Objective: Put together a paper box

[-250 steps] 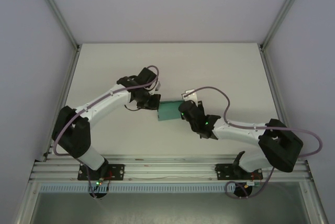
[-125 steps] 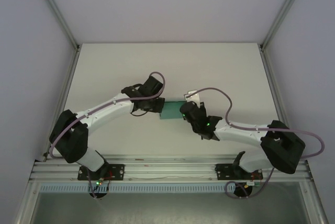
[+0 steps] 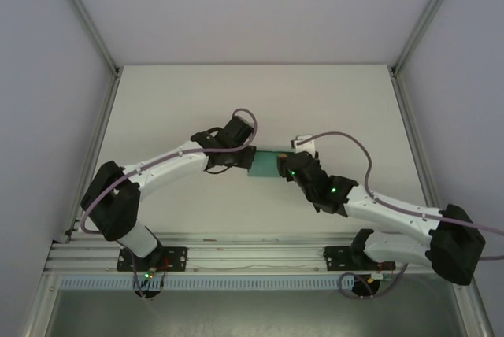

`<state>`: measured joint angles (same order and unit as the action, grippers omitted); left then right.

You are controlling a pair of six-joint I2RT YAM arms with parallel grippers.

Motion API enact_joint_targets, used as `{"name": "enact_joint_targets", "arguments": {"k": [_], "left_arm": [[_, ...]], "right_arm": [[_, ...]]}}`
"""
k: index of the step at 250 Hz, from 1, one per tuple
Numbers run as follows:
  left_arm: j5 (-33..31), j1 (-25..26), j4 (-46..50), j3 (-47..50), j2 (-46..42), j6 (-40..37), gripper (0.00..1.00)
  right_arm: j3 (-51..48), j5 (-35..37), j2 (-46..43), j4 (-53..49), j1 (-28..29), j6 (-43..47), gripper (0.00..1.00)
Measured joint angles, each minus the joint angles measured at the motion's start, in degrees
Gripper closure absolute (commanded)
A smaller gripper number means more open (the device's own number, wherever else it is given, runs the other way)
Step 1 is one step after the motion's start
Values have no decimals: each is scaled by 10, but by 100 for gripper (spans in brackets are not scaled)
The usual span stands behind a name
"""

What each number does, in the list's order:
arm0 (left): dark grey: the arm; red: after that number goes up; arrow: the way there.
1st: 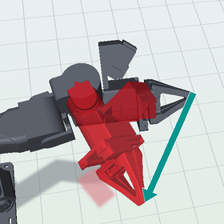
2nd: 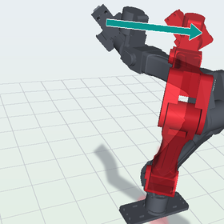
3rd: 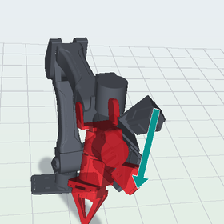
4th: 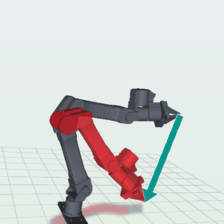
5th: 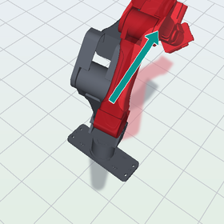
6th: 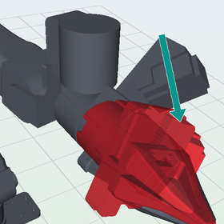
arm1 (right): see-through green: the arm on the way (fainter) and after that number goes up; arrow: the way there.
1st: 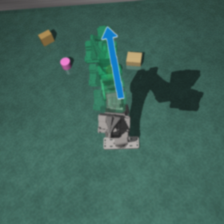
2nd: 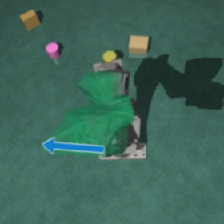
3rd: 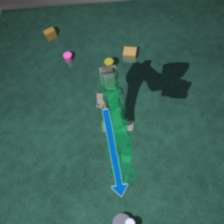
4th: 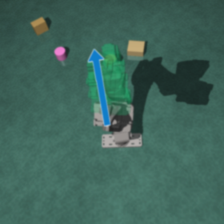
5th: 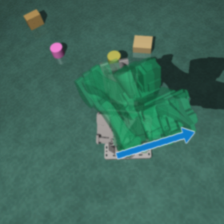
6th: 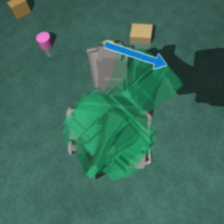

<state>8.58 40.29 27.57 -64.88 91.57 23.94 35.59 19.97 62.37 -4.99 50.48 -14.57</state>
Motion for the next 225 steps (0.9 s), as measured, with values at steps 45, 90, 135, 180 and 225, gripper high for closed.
{"name": "enact_joint_targets", "arguments": {"k": [45,90,135,180,225], "left_arm": [[2,1,0,-10,8,-9,100],[4,1,5,-22,17,-19,100],[6,1,16,-32,22,-30,100],[6,1,31,-42,24,-47,93],[11,1,61,-55,26,-76,72]], "right_arm": [[21,-28,-21,-17,-61,-35,31],[59,-80,-8,-40,-133,-64,36],[54,-129,26,-45,-158,-85,40],[33,-158,60,-39,-163,-109,49],[16,-172,67,-12,-166,-144,53]]}}
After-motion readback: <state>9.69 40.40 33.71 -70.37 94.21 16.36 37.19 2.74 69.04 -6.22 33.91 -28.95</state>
